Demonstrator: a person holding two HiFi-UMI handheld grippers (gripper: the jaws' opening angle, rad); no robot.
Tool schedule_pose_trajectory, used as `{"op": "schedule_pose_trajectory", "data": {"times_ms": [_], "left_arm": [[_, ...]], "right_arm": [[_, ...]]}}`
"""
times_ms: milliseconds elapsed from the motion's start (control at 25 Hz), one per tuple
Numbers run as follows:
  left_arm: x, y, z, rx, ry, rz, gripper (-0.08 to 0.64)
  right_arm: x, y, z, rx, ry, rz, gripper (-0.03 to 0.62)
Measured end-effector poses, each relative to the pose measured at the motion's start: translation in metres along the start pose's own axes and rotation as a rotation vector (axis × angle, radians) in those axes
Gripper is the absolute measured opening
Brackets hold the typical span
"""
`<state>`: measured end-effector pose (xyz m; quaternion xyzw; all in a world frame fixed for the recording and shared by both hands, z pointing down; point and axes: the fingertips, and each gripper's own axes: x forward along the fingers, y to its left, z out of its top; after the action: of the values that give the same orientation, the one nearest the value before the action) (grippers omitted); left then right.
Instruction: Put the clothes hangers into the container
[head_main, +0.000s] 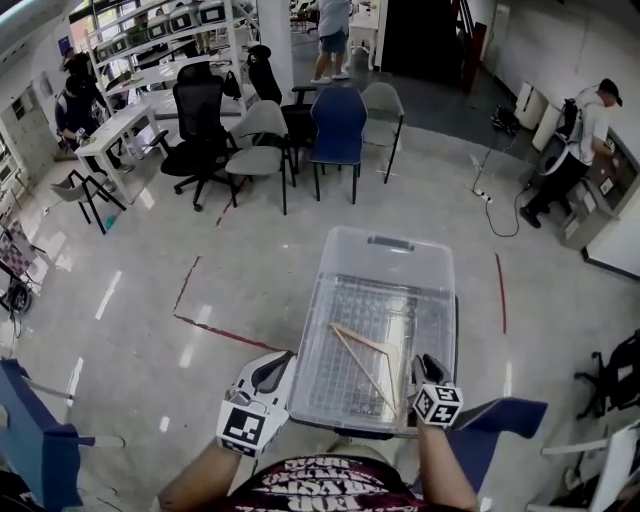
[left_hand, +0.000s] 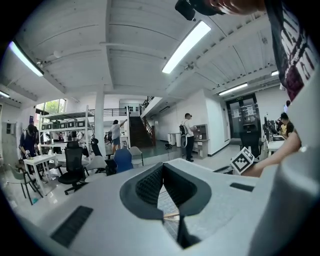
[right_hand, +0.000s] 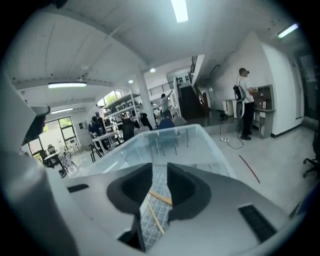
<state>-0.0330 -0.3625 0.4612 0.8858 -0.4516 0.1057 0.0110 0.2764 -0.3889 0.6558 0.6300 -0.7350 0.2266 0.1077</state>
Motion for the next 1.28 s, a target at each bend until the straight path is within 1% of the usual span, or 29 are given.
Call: {"op": "schedule_pose_trajectory", "data": {"times_ms": [80, 120, 240, 400, 600, 760, 960, 1080, 1280], "left_arm": [[-0.008, 0.001, 0.008, -0.016, -0.038, 0.002, 0.006], [-0.013, 0.002, 0.012, -0.023, -0.061, 0.005, 0.006], [-0.028, 0.004, 0.018, -0.038, -0.099, 0.005, 0.006], [-0.042, 0.002, 0.015, -0.047, -0.104, 0.003, 0.006], [-0.059, -0.008, 0.020, -0.026, -0.111, -0.011, 0.006], [-0.072, -0.014, 0.024, -0.024, -0.125, -0.030, 0.006], [-0.086, -0.026, 0.023, -0.019, -0.137, -0.051, 0.006], [-0.092, -0.030, 0.020, -0.024, -0.142, -0.062, 0.006], [-0.103, -0.034, 0.013, -0.022, -0.150, -0.055, 0.006]], "right_arm": [[-0.026, 0.012, 0.024, -0.044, -0.075, 0.018, 0.030], [-0.038, 0.019, 0.033, -0.070, -0.102, 0.026, 0.005], [-0.067, 0.039, 0.050, -0.133, -0.145, 0.046, 0.003], [-0.099, 0.058, 0.067, -0.179, -0.200, 0.058, 0.003], [-0.139, 0.085, 0.083, -0.261, -0.260, 0.065, 0.003], [-0.171, 0.106, 0.090, -0.264, -0.299, 0.077, 0.003], [-0.202, 0.120, 0.092, -0.261, -0.345, 0.087, 0.003], [-0.214, 0.128, 0.095, -0.276, -0.357, 0.083, 0.003], [-0.221, 0.141, 0.094, -0.290, -0.373, 0.102, 0.003]]}}
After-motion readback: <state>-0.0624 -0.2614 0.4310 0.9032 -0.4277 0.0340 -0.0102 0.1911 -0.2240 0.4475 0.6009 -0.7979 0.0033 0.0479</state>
